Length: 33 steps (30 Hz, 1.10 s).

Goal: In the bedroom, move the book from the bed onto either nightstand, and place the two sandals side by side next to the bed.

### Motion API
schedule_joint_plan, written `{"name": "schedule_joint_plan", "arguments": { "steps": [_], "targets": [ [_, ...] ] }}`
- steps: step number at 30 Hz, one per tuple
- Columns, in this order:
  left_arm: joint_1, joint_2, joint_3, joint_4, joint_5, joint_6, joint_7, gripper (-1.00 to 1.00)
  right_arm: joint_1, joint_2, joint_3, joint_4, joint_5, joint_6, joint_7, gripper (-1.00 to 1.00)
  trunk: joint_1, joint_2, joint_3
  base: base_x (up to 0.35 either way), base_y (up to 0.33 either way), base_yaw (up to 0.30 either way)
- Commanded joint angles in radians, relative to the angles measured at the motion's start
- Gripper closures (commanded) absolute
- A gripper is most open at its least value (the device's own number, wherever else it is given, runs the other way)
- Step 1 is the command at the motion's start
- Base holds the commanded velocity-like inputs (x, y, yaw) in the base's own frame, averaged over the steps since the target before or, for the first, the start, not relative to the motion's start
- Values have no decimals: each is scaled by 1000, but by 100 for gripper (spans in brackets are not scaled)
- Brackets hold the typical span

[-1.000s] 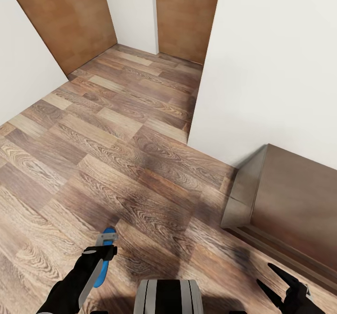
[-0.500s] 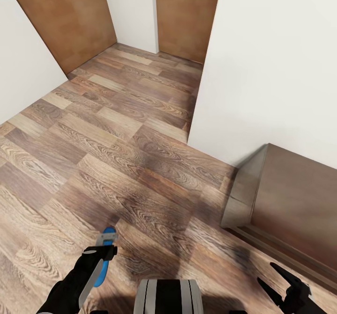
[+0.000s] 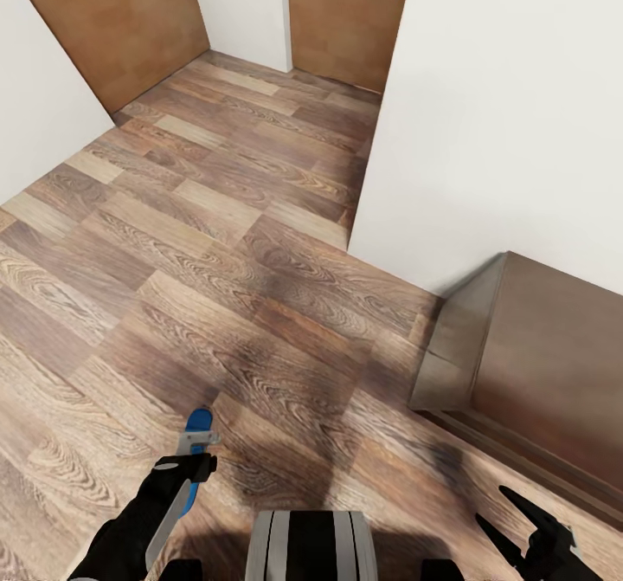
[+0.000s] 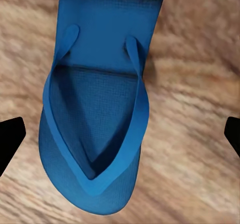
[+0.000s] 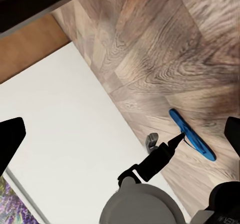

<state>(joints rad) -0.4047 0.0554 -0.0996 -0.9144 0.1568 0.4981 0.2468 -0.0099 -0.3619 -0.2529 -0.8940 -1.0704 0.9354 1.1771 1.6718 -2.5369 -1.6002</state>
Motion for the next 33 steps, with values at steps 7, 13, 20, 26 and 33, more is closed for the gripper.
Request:
{"name": "schedule_joint_plan", "arguments": {
  "steps": [7, 13, 20, 26, 33],
  "targets": [
    [0, 1, -5, -1, 10, 4, 9, -100, 0, 1, 0, 0, -2, 5, 1, -100, 1, -1, -12, 0, 0, 0],
    [0, 1, -5, -1, 10, 4, 9, -100, 0, 1, 0, 1, -2, 5, 1, -100, 3, -2, -32, 0, 0, 0],
    [0, 1, -5, -1, 10, 4, 9, -100, 0, 0, 0, 0, -2, 4, 1, -100, 5, -3, -43, 0, 0, 0],
    [0, 1, -5, -1, 10, 4, 9, -100, 0, 1, 0, 0, -2, 5, 1, -100, 5, -3, -47, 0, 0, 0],
    [0, 1, -5, -1, 10, 4, 9, -100, 0, 1, 0, 0, -2, 4, 1, -100, 8, -5, -74, 0, 0, 0]
  ]
}}
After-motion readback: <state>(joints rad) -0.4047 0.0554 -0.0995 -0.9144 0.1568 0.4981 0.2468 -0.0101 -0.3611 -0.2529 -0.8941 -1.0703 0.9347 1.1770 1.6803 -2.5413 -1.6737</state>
